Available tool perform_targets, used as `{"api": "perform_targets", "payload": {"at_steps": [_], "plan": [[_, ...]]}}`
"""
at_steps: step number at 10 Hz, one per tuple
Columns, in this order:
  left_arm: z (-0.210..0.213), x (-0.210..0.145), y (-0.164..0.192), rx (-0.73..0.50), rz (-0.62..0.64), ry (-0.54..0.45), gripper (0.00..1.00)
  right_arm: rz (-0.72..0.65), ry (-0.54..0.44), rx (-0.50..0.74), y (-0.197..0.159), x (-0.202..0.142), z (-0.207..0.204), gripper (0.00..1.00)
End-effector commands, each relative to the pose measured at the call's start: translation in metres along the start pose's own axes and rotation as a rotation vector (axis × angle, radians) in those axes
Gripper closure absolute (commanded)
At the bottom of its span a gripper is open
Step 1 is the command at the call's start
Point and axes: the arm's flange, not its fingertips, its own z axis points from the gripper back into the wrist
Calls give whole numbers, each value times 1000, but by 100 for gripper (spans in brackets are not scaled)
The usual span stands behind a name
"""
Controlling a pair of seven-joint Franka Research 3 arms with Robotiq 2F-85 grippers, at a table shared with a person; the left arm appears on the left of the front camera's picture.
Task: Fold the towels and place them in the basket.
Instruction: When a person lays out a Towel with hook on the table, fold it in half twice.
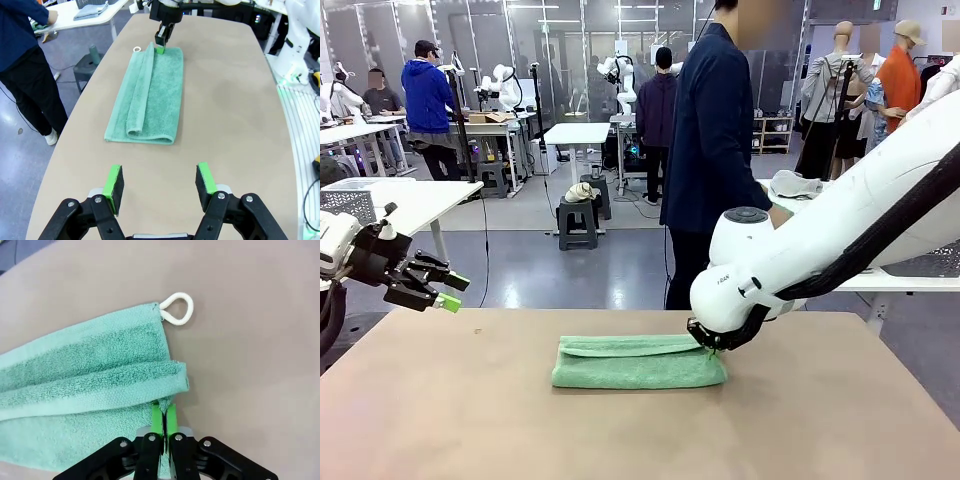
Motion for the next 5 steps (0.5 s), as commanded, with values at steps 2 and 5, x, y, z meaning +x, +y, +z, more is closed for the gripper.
{"api": "perform_targets", "payload": {"at_steps": [2, 5], "plan": [[1, 1, 0, 1, -2, -3, 26, 60, -56, -28, 10, -8, 32, 100], [1, 1, 0, 1, -2, -3, 26, 134, -144, -76, 47, -17, 65, 100]]}}
